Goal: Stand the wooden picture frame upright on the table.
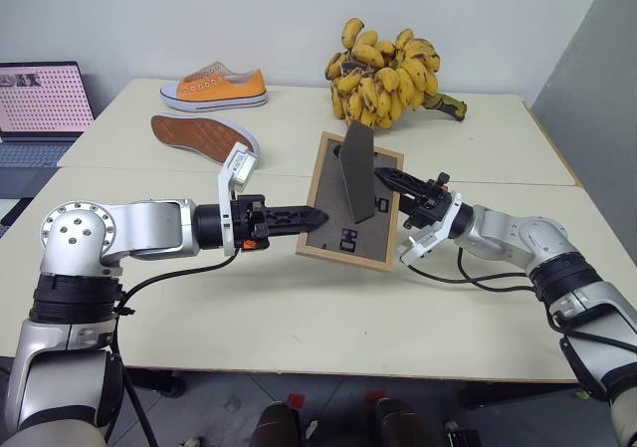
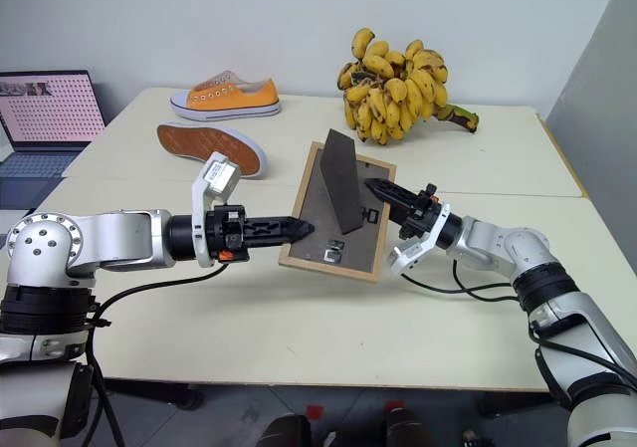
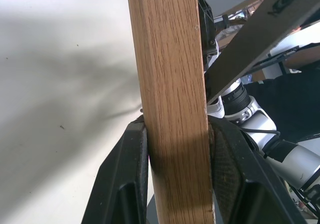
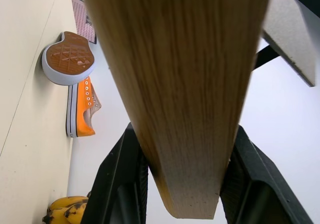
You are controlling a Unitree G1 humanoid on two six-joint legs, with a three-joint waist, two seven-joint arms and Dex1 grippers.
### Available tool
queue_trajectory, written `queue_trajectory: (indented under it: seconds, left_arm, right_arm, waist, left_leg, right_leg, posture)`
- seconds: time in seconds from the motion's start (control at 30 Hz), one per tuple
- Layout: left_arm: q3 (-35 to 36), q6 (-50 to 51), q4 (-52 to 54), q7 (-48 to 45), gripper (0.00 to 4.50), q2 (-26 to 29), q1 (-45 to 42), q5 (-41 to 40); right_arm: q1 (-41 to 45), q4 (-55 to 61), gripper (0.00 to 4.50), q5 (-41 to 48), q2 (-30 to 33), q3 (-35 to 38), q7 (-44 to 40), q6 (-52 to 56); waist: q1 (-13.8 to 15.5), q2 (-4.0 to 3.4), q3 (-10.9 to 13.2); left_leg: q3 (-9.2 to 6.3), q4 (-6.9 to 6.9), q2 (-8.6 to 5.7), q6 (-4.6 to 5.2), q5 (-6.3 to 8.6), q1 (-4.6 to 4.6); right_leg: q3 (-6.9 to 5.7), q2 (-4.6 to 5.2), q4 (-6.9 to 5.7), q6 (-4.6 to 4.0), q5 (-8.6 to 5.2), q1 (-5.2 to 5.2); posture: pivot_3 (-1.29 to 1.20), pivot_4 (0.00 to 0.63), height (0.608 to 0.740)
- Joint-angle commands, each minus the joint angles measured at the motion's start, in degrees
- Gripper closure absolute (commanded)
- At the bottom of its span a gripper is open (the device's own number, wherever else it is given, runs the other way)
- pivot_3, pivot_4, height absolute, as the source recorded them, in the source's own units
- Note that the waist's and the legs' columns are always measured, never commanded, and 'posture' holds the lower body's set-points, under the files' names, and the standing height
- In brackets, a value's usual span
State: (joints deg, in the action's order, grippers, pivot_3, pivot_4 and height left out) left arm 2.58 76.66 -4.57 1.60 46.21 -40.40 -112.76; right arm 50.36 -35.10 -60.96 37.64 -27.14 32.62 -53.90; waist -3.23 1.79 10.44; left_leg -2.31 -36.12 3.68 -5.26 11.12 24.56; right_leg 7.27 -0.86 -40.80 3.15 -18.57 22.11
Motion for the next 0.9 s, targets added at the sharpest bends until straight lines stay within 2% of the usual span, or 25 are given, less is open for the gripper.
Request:
queue_trajectory:
  seconds: [0.03, 0.33, 0.37, 0.6, 0.83, 0.9]
  left_arm:
    - [0.2, -1.2, 2.3, -0.2, 3.18, 1.4, -0.8, -0.2]
    - [0.0, -4.0, 2.1, 1.6, 3.18, 1.9, 0.1, -0.2]
    - [0.2, -4.3, 2.3, 1.6, 2.50, 1.9, 0.3, 0.0]
    - [2.1, -5.0, 4.7, -1.6, 1.12, 3.0, 2.3, 4.5]
    - [5.2, -5.6, 9.6, -6.8, 1.12, 5.2, 4.4, 11.0]
    - [7.9, -8.7, 16.4, -13.2, 1.12, 8.0, 7.0, 20.0]
  right_arm:
    - [1.2, 1.1, 3.10, 1.7, 0.3, 0.4, -0.4, -1.0]
    - [1.7, 0.3, 3.10, 1.8, 0.9, 0.4, -1.3, -0.5]
    - [1.8, 0.2, 3.10, 2.0, 0.9, 0.4, -1.5, -0.6]
    - [2.6, -0.7, 3.10, 2.3, 0.7, 0.0, -2.2, -2.1]
    - [4.6, -3.0, 3.10, 2.4, -0.4, -0.4, -2.5, -3.1]
    - [5.3, -5.4, 3.10, 5.7, -1.3, 0.0, -5.5, -4.5]
  waist:
    - [0.0, 0.00, 0.0]
    - [0.0, 0.00, 0.0]
    - [0.0, 0.00, 0.0]
    - [0.0, 0.00, 0.0]
    - [-0.1, 0.00, 0.0]
    - [-0.1, 0.00, 0.0]
  left_leg:
    - [0.00, 0.00, 0.00, 0.00, 0.00, 0.00]
    - [-0.02, 0.00, 0.00, 0.00, -0.01, 0.00]
    - [-0.02, 0.00, 0.00, 0.00, -0.01, 0.00]
    - [-0.04, 0.00, 0.00, 0.01, -0.02, 0.00]
    - [-0.05, 0.01, 0.00, 0.01, -0.03, 0.00]
    - [-0.05, 0.01, 0.00, 0.01, -0.03, 0.00]
  right_leg:
    - [0.00, 0.00, 0.00, 0.00, 0.00, 0.00]
    - [-0.02, 0.01, 0.00, 0.00, 0.00, -0.01]
    - [-0.03, 0.01, 0.00, 0.00, 0.00, -0.01]
    - [-0.05, 0.01, 0.00, -0.01, 0.00, -0.02]
    - [-0.06, 0.01, 0.00, -0.02, -0.01, -0.03]
    - [-0.06, 0.01, -0.01, -0.03, -0.01, -0.03]
  posture:
    - [0.00, 0.150, 0.740]
    - [0.00, 0.150, 0.740]
    - [0.00, 0.150, 0.740]
    - [0.00, 0.150, 0.740]
    - [0.00, 0.150, 0.740]
    - [0.00, 0.150, 0.740]
